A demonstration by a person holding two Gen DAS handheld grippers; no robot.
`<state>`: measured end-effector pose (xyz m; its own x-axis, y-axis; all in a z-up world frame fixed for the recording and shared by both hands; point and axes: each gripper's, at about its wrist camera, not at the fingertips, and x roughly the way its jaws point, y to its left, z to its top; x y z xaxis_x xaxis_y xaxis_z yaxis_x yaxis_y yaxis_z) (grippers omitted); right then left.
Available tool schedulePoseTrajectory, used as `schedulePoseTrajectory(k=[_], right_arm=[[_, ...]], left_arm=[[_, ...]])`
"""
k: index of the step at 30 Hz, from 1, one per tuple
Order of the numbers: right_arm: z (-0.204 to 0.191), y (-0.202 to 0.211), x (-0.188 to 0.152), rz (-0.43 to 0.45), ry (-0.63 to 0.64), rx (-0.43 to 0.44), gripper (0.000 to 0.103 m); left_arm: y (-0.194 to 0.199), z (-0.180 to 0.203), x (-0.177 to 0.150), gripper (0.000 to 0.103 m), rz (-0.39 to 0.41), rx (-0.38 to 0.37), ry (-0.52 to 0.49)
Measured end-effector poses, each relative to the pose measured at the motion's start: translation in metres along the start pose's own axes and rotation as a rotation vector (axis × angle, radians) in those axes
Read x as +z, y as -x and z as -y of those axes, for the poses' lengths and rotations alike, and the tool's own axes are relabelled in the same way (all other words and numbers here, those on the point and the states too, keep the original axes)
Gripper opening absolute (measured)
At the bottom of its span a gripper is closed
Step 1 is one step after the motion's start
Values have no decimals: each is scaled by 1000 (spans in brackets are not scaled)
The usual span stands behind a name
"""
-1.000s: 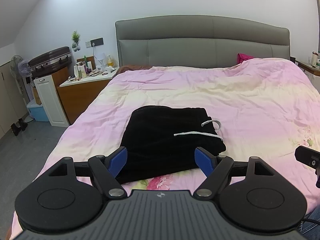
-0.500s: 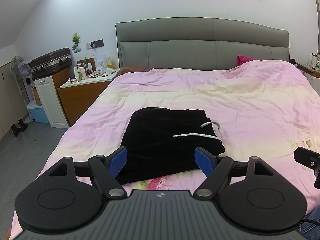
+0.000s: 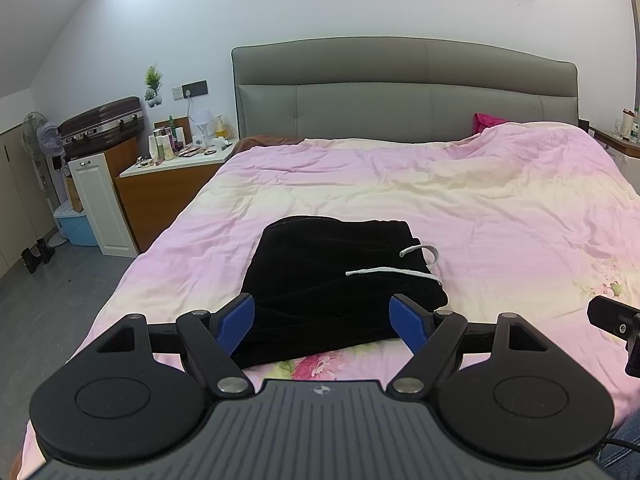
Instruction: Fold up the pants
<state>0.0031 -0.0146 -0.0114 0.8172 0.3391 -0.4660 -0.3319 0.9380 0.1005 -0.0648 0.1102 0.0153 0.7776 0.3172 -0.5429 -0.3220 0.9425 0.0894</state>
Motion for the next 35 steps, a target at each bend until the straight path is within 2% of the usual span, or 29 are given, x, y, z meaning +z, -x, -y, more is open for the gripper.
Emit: schedulePoseTrajectory(k=[8,25,35], right_arm=[[3,-1,-3,-34,-16,-34,98],[3,3,-4,-38,-10,-31,98],[3,7,-5,-39,-2,-21,98]], left_arm=[[0,1,-1,90,-2,-2,1],[2,4,-5,90,-27,-26,3],[9,6,-8,90,-9,-36,-2]])
